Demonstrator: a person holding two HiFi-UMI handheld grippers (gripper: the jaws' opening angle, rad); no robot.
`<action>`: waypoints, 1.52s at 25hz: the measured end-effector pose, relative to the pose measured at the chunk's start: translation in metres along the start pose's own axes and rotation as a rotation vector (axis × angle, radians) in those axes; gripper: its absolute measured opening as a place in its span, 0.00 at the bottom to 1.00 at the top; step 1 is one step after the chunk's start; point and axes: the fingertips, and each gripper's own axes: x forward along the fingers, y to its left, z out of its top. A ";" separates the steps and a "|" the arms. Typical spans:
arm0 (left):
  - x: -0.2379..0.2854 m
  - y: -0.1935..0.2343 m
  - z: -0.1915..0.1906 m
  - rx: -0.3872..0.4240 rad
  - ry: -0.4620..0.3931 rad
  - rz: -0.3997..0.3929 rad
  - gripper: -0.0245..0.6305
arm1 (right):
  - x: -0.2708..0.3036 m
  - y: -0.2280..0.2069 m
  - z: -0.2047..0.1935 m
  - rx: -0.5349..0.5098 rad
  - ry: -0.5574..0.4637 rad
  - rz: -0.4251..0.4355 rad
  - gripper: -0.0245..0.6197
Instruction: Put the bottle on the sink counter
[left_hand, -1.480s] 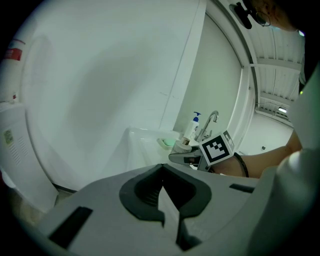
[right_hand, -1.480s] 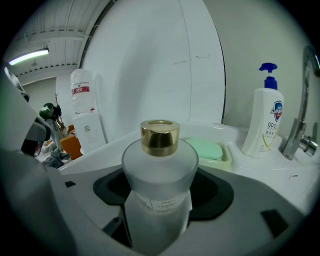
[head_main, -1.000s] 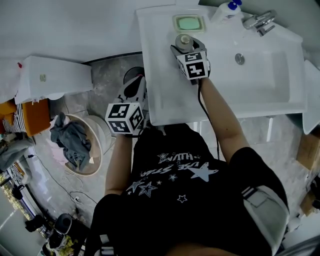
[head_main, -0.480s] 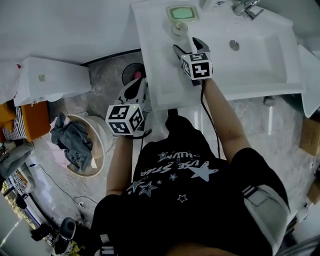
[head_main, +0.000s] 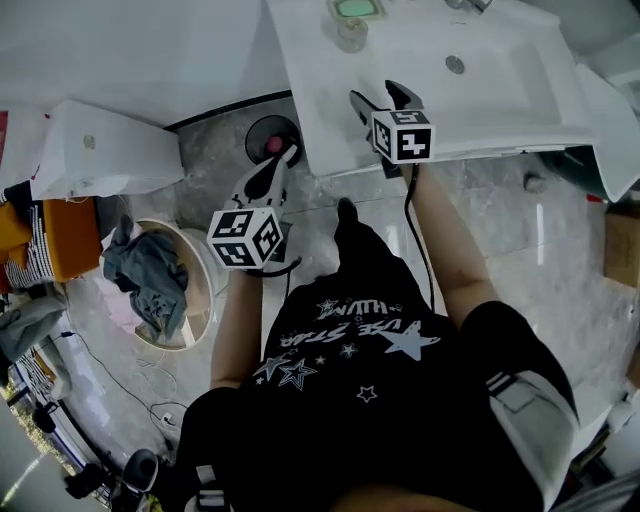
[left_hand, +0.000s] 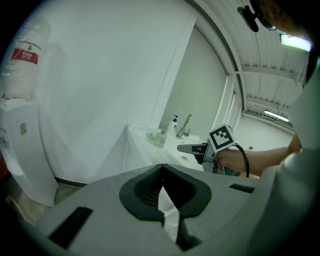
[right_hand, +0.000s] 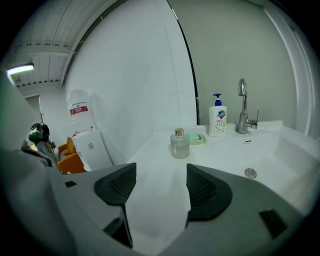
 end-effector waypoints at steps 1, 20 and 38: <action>-0.007 -0.003 -0.003 0.002 -0.005 -0.004 0.05 | -0.009 0.004 -0.003 0.005 -0.006 -0.005 0.53; -0.143 -0.073 -0.057 0.103 -0.070 -0.100 0.05 | -0.192 0.074 -0.052 0.049 -0.144 -0.167 0.06; -0.226 -0.119 -0.104 0.148 -0.082 -0.206 0.05 | -0.321 0.141 -0.128 0.058 -0.152 -0.210 0.05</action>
